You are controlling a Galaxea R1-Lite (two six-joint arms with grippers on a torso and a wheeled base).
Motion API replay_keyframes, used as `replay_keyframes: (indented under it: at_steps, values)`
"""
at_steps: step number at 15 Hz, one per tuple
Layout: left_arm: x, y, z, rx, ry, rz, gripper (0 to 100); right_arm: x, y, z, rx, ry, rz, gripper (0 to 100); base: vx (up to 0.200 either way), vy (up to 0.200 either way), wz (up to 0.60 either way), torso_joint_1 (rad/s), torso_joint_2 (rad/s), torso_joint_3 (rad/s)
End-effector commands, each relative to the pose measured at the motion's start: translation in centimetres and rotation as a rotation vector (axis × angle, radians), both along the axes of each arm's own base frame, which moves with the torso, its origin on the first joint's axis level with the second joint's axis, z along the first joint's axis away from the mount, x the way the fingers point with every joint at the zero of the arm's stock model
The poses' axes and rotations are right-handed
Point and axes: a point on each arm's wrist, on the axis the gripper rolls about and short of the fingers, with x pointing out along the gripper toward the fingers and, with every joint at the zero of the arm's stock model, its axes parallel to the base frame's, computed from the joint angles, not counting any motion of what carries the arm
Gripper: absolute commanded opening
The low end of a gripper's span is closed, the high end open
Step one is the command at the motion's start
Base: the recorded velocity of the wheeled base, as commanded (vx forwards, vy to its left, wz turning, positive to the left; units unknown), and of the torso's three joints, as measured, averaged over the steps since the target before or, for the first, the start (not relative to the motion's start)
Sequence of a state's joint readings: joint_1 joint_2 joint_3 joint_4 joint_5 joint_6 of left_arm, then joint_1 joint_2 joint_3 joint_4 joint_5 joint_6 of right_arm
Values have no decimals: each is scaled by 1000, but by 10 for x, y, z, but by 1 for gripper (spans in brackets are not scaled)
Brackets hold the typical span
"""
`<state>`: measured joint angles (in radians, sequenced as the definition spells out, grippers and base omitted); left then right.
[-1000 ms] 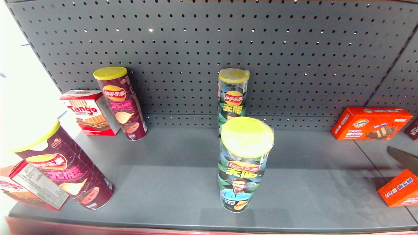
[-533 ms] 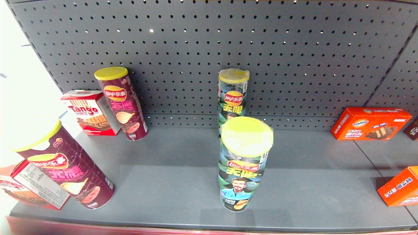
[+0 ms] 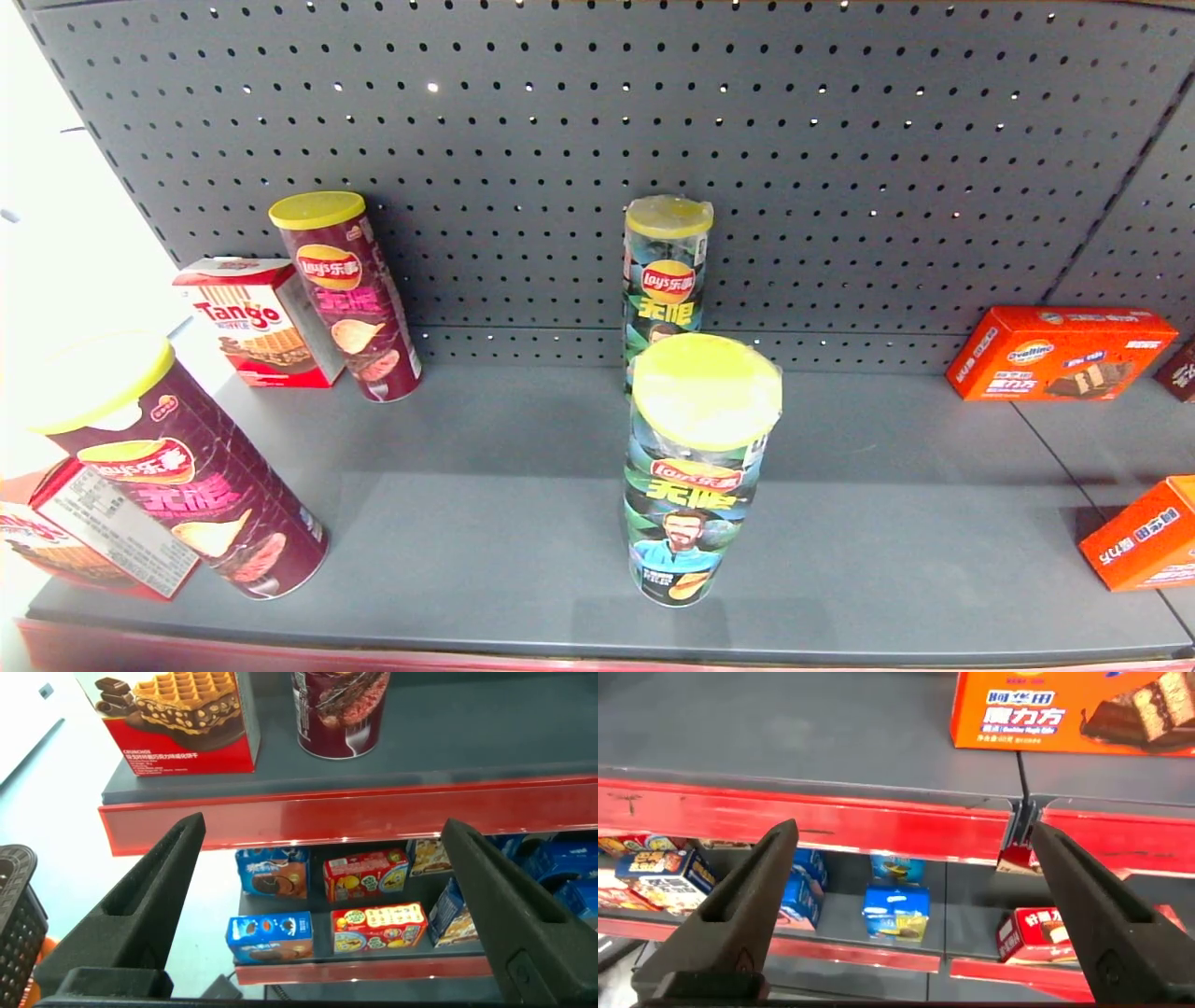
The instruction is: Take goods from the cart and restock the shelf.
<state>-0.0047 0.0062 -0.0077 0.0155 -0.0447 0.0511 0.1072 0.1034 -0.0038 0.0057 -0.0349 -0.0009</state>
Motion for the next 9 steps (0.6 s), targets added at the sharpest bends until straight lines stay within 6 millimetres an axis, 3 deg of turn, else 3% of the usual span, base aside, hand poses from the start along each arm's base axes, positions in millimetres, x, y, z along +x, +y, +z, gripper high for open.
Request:
replay_keyframes:
  at_steps: [1, 4, 6, 9]
  values:
    - [0, 0, 0, 1, 0, 0, 100, 0, 0, 0, 3, -1, 1, 100, 0, 0, 0, 0, 0, 0]
    - [0, 0, 0, 1, 1, 0, 100, 0, 0, 0, -2, -1, 2, 100, 0, 0, 0, 0, 0, 0]
    - [0, 0, 0, 3, 3, -1, 100, 0, 0, 0, 0, -1, 3, 100, 0, 0, -600, 10, 0, 0]
    - [0, 0, 0, 1, 3, 0, 100, 0, 0, 0, 0, -1, 3, 100, 0, 0, 0, 0, 0, 0]
